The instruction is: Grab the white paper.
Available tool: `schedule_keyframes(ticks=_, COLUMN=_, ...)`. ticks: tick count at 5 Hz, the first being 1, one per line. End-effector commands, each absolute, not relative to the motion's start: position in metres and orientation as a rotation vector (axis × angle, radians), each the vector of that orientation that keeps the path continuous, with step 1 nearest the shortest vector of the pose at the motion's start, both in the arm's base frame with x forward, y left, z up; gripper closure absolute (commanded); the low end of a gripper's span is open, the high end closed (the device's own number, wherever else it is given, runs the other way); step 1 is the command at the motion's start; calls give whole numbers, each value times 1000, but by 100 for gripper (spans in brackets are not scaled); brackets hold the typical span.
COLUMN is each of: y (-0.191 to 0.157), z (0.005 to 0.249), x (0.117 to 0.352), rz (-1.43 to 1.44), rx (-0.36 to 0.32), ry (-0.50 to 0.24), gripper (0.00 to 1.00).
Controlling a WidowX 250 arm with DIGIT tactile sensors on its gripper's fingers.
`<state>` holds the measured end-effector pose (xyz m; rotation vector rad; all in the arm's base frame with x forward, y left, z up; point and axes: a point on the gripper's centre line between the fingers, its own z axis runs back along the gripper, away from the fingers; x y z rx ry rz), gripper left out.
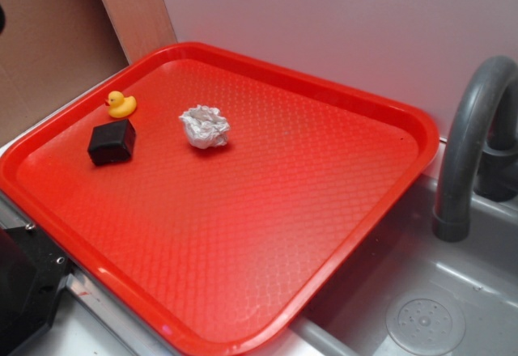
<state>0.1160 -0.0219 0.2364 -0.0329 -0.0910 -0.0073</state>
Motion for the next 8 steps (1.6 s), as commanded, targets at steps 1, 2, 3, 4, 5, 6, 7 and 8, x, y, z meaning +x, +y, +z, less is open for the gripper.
schedule_keyframes(ticks=1, y=-22, z=236, x=116, rz=-7, rx=-33, ry=-91, gripper=0)
schedule_keyframes(ticks=2, y=-24, z=220, x=158, rz=25, rx=-39, ry=-87, gripper=0)
schedule_keyframes(ticks=3, y=-18, z=205, x=190, rz=72, rx=-44, ry=-95, gripper=0)
schedule_keyframes(ticks=4, y=-13, z=190, x=218, rz=85, rx=-34, ry=-102, gripper=0)
schedule_keyframes(ticks=5, y=-2, z=151, x=258, rz=74, rx=-72, ry=-168, gripper=0)
schedule_keyframes(ticks=6, y=4, z=120, x=273, rz=82, rx=-66, ry=-156, gripper=0)
schedule_keyframes(ticks=7, y=3, z=82, x=272, rz=-10, rx=-75, ry=-90, gripper=0)
schedule_keyframes(ticks=8, y=-3, z=54, x=260, rz=-56, rx=-84, ry=-20, gripper=0)
